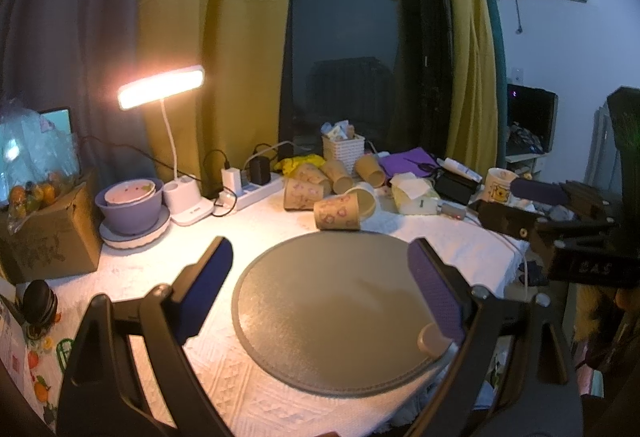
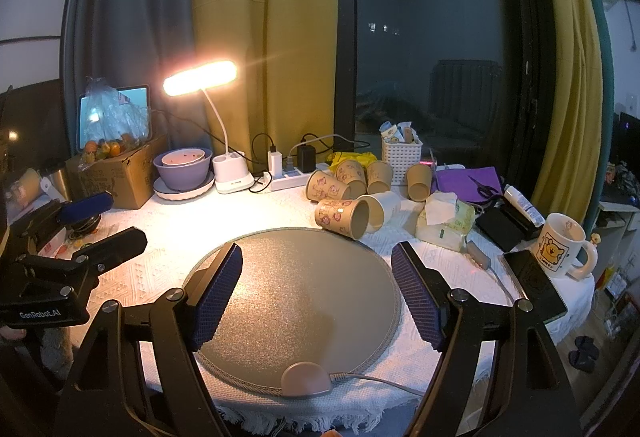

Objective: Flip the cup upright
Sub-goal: 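Move the left tool toward the tipped pink-printed paper cup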

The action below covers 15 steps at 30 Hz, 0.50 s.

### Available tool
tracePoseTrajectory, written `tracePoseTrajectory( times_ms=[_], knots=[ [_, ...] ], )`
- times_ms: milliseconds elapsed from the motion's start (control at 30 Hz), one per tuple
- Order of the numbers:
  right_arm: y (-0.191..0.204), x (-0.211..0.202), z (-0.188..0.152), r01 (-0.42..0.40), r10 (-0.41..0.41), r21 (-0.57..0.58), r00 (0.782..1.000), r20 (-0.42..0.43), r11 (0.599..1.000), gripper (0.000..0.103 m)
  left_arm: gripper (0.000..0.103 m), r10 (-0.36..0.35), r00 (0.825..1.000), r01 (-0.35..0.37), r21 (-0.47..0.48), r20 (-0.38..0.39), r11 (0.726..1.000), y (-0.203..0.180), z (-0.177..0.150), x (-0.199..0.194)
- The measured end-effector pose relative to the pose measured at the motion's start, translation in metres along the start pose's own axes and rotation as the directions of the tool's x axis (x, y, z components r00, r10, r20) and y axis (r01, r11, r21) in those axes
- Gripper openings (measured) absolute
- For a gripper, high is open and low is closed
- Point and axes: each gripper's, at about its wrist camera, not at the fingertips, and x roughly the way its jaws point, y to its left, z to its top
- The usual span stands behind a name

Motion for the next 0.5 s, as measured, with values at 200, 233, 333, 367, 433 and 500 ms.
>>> tracePoseTrajectory(
  times_ms=[200,233,333,367,433,500],
  knots=[
    [-0.003,0.005,-0.003,-0.003,0.003,0.003,1.0,-0.001,1.0,0.08,0.09,-0.045,0.998,0.045,-0.001,-0.043,0.999,0.007,0.003,0.018],
    [-0.004,0.008,-0.004,-0.004,0.004,0.002,1.0,-0.005,1.0,0.08,0.09,-0.051,0.997,0.051,0.007,-0.052,0.999,0.008,0.004,0.022],
    [-0.009,0.02,-0.006,-0.005,0.005,0.004,1.0,-0.024,1.0,0.08,0.09,-0.061,0.995,0.064,0.033,-0.085,0.997,0.009,0.004,0.037],
    [-0.012,0.026,-0.007,-0.005,0.005,0.008,0.999,-0.032,1.0,0.08,0.09,-0.063,0.993,0.068,0.047,-0.098,0.997,0.009,0.004,0.044],
    [-0.018,0.036,-0.007,-0.006,0.006,0.017,0.999,-0.047,1.0,0.08,0.09,-0.066,0.991,0.075,0.073,-0.119,0.995,0.008,0.005,0.056],
    [-0.024,0.047,-0.007,-0.005,0.007,0.028,0.998,-0.064,1.0,0.08,0.09,-0.077,0.986,0.091,0.088,-0.146,0.992,0.008,0.006,0.07]
  ],
)
